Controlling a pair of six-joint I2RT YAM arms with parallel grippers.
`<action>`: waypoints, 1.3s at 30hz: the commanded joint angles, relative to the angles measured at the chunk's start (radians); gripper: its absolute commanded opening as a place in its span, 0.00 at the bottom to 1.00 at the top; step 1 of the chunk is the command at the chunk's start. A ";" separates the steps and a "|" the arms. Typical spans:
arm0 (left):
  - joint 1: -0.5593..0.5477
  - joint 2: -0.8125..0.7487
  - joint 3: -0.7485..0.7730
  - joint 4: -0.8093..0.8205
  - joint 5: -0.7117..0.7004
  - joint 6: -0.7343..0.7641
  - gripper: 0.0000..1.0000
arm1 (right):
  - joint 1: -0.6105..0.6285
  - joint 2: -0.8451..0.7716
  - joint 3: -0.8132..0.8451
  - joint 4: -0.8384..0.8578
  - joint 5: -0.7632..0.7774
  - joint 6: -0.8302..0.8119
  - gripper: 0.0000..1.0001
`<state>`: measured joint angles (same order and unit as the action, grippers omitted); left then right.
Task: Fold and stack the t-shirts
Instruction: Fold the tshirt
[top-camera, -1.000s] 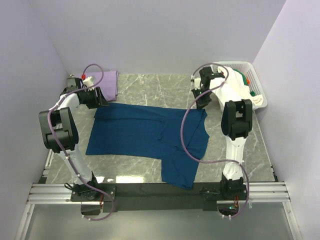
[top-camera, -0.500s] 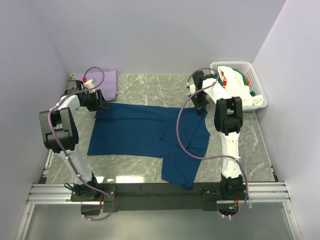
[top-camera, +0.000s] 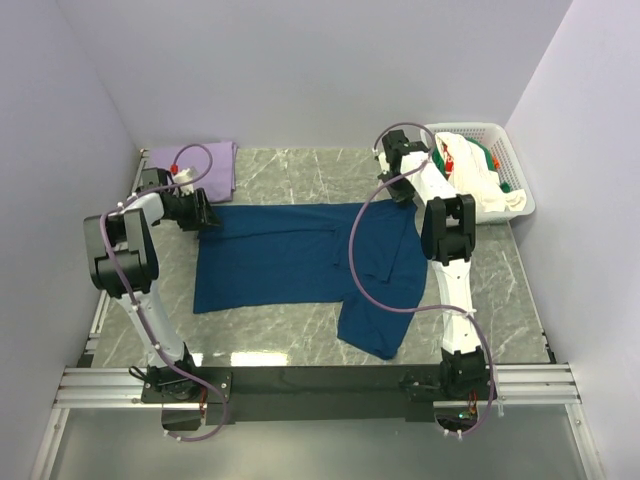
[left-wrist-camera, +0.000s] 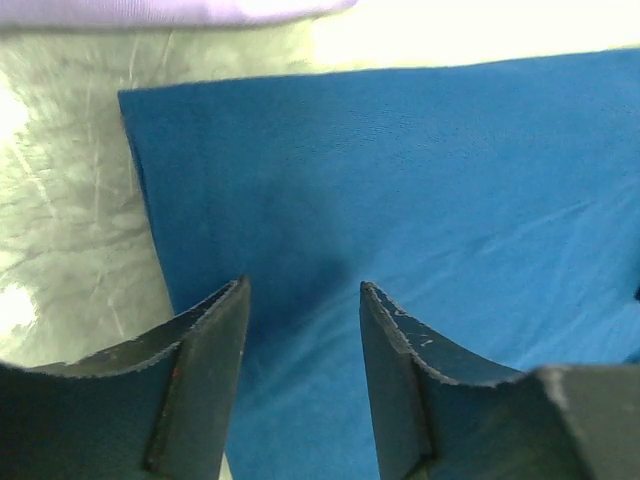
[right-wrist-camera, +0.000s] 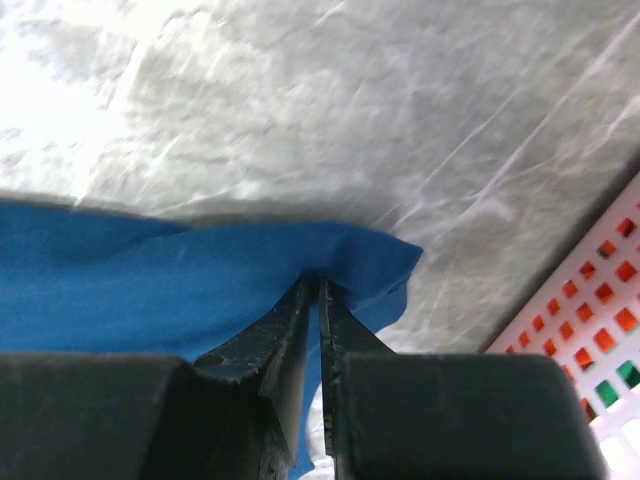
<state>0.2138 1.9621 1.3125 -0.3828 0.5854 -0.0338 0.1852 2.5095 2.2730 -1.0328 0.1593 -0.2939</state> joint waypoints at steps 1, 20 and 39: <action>0.001 0.064 0.037 0.009 0.004 0.012 0.53 | -0.006 0.017 -0.030 0.115 0.068 -0.021 0.16; 0.010 -0.251 -0.024 -0.192 0.220 0.276 0.66 | -0.004 -0.615 -0.503 0.085 -0.305 -0.203 0.64; -0.002 -0.575 -0.452 -0.410 -0.004 0.976 0.64 | 0.030 -1.006 -1.328 0.275 -0.287 -0.502 0.47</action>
<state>0.2226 1.4414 0.8944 -0.8200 0.6456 0.8310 0.2005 1.4933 0.9470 -0.8761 -0.1398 -0.7685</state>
